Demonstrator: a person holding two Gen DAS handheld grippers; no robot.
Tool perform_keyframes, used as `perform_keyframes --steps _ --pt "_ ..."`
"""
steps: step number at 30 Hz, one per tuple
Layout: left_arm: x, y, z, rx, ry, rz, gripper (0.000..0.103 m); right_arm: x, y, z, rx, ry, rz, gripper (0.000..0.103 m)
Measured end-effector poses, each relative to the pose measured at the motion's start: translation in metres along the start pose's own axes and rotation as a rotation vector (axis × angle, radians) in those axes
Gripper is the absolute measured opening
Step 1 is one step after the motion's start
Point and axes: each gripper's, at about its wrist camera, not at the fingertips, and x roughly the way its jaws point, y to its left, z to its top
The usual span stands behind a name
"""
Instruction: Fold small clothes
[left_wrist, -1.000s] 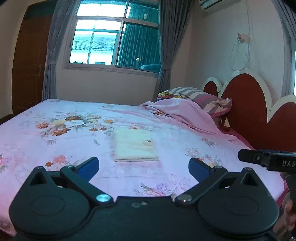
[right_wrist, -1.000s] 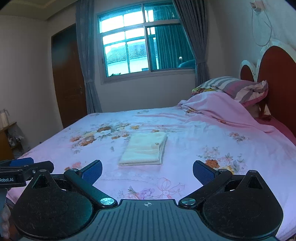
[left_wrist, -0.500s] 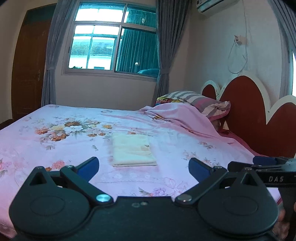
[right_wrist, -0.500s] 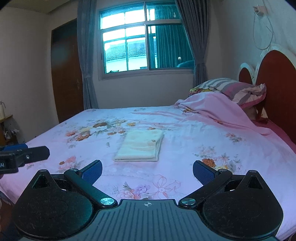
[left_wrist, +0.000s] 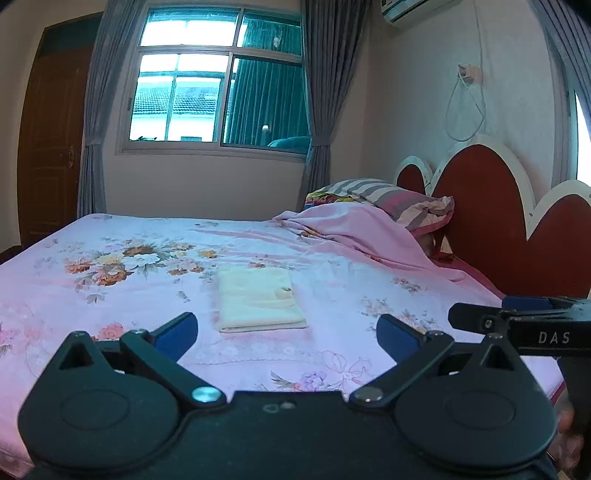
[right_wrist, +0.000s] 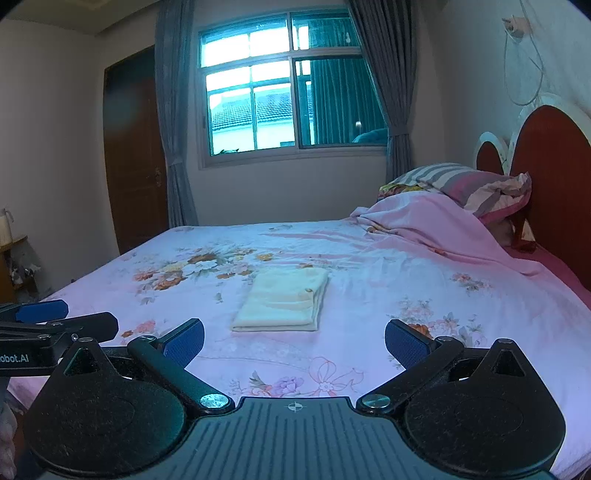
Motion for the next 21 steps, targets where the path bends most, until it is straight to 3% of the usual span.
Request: perform_keyframes --steps 21 --pt "0.0026 0.0034 -0.004 0.001 0.012 0.002 0.102 -0.0086 0.0056 -0.0019 -0.003 -0.022 0.001 0.103"
